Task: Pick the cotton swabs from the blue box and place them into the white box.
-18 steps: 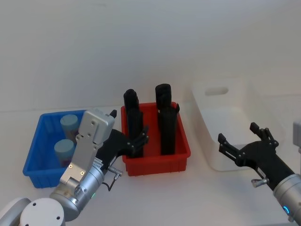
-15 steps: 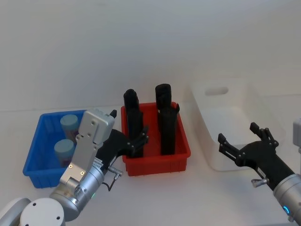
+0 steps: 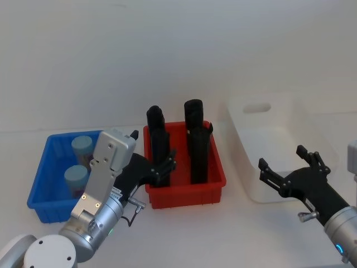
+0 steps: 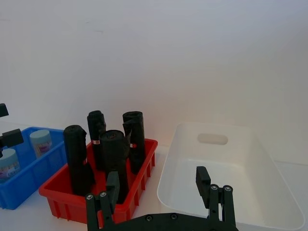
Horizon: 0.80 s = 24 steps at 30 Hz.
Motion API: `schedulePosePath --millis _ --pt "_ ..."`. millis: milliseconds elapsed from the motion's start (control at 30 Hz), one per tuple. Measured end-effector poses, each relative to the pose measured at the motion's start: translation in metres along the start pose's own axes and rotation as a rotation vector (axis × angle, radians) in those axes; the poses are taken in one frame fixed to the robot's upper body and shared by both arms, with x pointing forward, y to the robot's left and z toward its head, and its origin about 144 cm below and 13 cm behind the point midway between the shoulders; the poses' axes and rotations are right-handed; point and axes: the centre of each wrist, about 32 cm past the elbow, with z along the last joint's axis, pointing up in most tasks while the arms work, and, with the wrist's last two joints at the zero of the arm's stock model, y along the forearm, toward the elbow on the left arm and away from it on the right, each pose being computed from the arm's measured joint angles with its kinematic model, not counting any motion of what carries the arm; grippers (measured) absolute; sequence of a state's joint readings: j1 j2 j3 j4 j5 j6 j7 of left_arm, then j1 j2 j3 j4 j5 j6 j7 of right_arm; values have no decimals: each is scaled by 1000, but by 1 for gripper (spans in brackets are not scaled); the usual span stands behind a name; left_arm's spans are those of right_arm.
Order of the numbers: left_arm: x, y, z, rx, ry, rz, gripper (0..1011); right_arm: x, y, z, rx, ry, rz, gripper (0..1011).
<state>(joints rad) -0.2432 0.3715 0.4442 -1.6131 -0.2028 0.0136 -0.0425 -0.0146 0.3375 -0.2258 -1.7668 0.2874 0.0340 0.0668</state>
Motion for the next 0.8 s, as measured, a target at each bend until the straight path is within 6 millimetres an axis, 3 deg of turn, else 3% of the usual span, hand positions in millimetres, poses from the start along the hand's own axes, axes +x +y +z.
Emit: schedulePosePath --millis 800 --pt "0 0 0 0 0 0 1003 0 0 0 0 0 0 1002"
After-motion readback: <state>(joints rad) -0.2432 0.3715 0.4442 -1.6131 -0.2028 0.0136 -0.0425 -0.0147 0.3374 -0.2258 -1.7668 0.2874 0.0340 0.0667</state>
